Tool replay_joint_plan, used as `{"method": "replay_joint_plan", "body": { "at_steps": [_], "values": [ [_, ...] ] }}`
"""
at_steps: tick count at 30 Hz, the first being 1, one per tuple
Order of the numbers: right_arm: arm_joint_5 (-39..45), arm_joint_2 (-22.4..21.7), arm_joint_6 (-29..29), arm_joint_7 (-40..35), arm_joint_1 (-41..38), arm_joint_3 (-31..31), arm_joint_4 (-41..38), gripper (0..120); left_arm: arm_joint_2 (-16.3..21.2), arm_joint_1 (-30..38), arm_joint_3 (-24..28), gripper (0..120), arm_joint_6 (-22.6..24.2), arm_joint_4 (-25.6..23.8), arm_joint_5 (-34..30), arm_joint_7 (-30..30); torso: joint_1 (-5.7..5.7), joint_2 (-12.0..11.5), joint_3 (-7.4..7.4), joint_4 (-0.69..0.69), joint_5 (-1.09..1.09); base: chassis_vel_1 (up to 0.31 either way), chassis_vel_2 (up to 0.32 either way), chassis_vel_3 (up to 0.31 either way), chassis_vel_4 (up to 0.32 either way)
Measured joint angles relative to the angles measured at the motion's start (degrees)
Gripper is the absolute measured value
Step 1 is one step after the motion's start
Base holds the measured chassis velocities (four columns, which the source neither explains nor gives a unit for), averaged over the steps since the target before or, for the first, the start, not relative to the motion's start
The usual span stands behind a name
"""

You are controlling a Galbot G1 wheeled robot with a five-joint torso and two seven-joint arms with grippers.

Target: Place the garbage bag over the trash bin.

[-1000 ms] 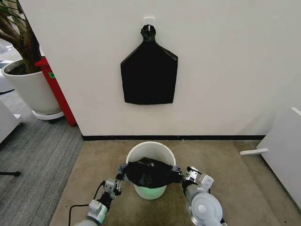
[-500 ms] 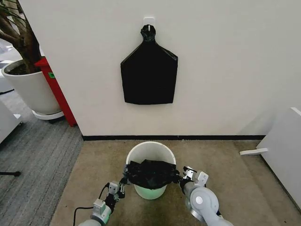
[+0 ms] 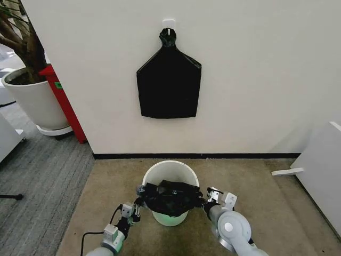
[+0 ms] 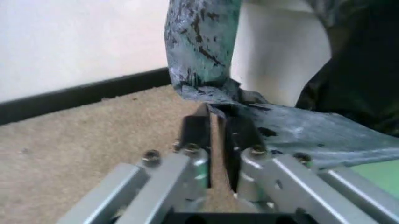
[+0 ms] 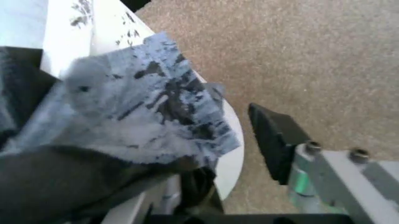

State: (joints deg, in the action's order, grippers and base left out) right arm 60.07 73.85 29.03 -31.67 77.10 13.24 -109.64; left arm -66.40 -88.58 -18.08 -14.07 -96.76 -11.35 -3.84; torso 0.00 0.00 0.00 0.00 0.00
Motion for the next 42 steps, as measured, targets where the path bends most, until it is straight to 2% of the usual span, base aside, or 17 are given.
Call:
{"method": "replay_joint_plan", "body": {
  "at_steps": [1, 3, 4, 9, 11, 13, 16, 18, 20, 22, 24, 29, 38, 42],
  "values": [
    [-0.03, -0.19, 0.00, -0.10, 0.21, 0.03, -0.27, 36, 0.17, -0.47, -0.25, 17, -0.42, -0.23, 0.39, 0.03, 0.00, 0.00, 0.00, 0.00, 0.00, 0.000, 0.000, 0.000, 0.000],
    [-0.03, -0.21, -0.01, -0.12, 0.25, 0.04, -0.31, 36, 0.17, -0.47, -0.25, 17, -0.42, -0.23, 0.39, 0.03, 0.00, 0.00, 0.00, 0.00, 0.00, 0.000, 0.000, 0.000, 0.000],
    [-0.03, -0.41, 0.00, -0.20, 0.50, 0.10, -0.62, 45, 0.36, -0.98, -0.53, 24, -0.96, -0.41, 0.80, 0.05, 0.00, 0.00, 0.00, 0.00, 0.00, 0.000, 0.000, 0.000, 0.000],
    [-0.02, -1.61, -0.01, -1.43, 2.93, 0.36, -4.36, 68, 1.77, -4.23, -2.26, 46, -5.38, -1.71, 2.69, -0.84, 0.00, 0.00, 0.00, 0.00, -0.01, 0.000, 0.000, 0.000, 0.000],
    [-0.10, -1.80, -0.01, -1.48, 3.49, 0.43, -5.08, 70, 1.88, -4.81, -2.58, 49, -6.25, -1.88, 2.88, -1.29, 0.00, 0.00, 0.00, 0.00, 0.00, 0.000, 0.000, 0.000, 0.000],
    [-0.45, -2.14, -0.01, -1.49, 4.68, 0.66, -6.60, 79, 2.07, -6.14, -2.99, 57, -7.74, -2.33, 3.12, -2.51, 0.00, 0.00, 0.00, 0.00, 0.00, 0.000, 0.000, 0.000, 0.000],
    [-3.33, -2.55, -0.13, 0.57, 6.43, 0.95, -7.49, 89, 2.20, -7.51, -3.14, 67, -8.86, -2.76, 3.26, -3.50, 0.00, 0.00, 0.00, 0.00, -0.01, 0.000, 0.000, 0.000, 0.000],
    [-10.04, -3.00, -0.90, 5.68, 8.51, 1.66, -7.17, 97, 2.42, -8.22, -3.43, 79, -9.91, -2.75, 3.26, -4.33, 0.00, 0.00, 0.00, 0.00, 0.00, 0.000, 0.000, 0.000, 0.000],
    [-12.44, -3.18, -1.17, 7.92, 9.14, 1.99, -6.84, 98, 2.62, -8.30, -3.49, 82, -10.16, -2.54, 3.26, -4.69, 0.00, 0.00, -0.01, 0.00, 0.00, 0.000, 0.000, 0.000, 0.000],
    [-16.54, -3.64, -1.74, 12.40, 10.19, 2.48, -6.04, 100, 3.08, -8.19, -3.61, 89, -10.55, -1.72, 3.26, -5.16, 0.00, 0.00, 0.00, -0.01, 0.00, 0.000, 0.000, 0.000, 0.000],
    [-17.72, -3.75, -2.19, 13.82, 10.43, 2.63, -5.76, 100, 3.43, -7.33, -3.74, 98, -10.79, -0.57, 3.42, -5.38, 0.00, 0.00, 0.00, 0.00, 0.00, 0.000, 0.000, 0.000, 0.000],
    [-14.65, -3.59, -2.25, 11.78, 8.94, 2.69, -5.88, 100, 3.70, -4.42, -3.91, 100, -10.74, 1.10, 2.82, -4.72, 0.00, 0.00, 0.00, 0.00, -0.01, 0.000, 0.000, 0.000, 0.000],
    [-3.67, -3.37, -1.24, 5.31, 6.16, 4.68, -5.45, 100, 5.04, 2.51, -4.17, 100, -6.80, 0.35, -2.93, -3.14, 0.00, 0.00, 0.01, -0.01, -0.01, 0.000, 0.000, 0.000, 0.000],
    [-1.76, -2.78, -1.06, 3.80, 5.05, 5.22, -3.71, 100, 5.51, 4.27, -4.08, 100, -5.98, 1.17, -3.73, -3.12, 0.00, 0.00, 0.01, 0.00, 0.00, 0.000, 0.000, 0.000, 0.000]
  ]
}}
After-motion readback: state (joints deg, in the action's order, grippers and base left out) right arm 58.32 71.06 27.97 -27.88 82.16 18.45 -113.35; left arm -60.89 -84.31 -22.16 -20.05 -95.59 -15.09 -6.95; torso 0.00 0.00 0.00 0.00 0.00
